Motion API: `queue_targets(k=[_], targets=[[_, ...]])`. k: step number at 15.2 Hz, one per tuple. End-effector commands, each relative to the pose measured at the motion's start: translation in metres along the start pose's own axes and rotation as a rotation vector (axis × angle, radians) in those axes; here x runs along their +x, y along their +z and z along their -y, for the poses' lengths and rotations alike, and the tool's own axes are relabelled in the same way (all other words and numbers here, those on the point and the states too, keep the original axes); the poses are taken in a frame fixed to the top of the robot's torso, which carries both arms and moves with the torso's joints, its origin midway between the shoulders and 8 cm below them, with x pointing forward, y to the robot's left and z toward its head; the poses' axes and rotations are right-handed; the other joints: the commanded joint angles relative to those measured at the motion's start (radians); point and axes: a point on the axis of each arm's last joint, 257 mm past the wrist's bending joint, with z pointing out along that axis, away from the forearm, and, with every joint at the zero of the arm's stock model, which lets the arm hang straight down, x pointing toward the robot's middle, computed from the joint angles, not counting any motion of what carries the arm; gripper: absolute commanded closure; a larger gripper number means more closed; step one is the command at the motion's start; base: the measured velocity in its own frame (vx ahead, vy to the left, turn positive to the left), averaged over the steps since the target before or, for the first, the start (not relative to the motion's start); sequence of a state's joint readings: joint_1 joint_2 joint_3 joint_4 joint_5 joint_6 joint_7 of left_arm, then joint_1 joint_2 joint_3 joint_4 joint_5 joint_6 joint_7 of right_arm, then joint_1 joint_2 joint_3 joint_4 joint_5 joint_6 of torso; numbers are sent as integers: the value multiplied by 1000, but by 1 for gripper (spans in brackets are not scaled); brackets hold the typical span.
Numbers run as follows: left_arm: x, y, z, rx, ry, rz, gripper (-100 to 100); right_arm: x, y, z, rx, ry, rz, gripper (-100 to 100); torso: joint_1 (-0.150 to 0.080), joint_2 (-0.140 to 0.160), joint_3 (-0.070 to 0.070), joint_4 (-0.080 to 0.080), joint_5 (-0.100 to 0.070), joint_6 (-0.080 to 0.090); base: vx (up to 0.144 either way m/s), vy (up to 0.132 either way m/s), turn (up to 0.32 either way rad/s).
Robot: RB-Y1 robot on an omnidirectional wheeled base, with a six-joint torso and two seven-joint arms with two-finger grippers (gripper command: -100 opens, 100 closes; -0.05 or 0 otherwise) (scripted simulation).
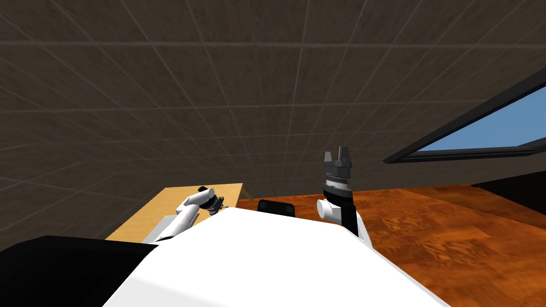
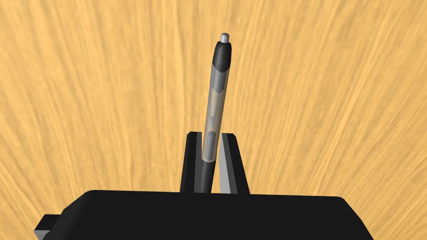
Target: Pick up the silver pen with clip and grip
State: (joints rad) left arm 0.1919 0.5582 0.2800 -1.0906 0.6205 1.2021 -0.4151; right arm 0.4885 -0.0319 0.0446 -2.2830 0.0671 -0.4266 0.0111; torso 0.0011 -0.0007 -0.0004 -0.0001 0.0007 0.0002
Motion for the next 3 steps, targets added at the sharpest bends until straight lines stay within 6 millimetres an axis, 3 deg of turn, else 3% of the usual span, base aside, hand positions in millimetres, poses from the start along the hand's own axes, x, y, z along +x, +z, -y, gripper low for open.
queue_targets(k=[1,3], targets=[[3,-6,4,-1,2,0,100,0,0,0,0,0,0,0,0,0,0,0,0,0,-18,9,8],[2,-6,4,1,3,1,100,0,0,0,0,0,0,0,0,0,0,0,0,0,-13,8,9]])
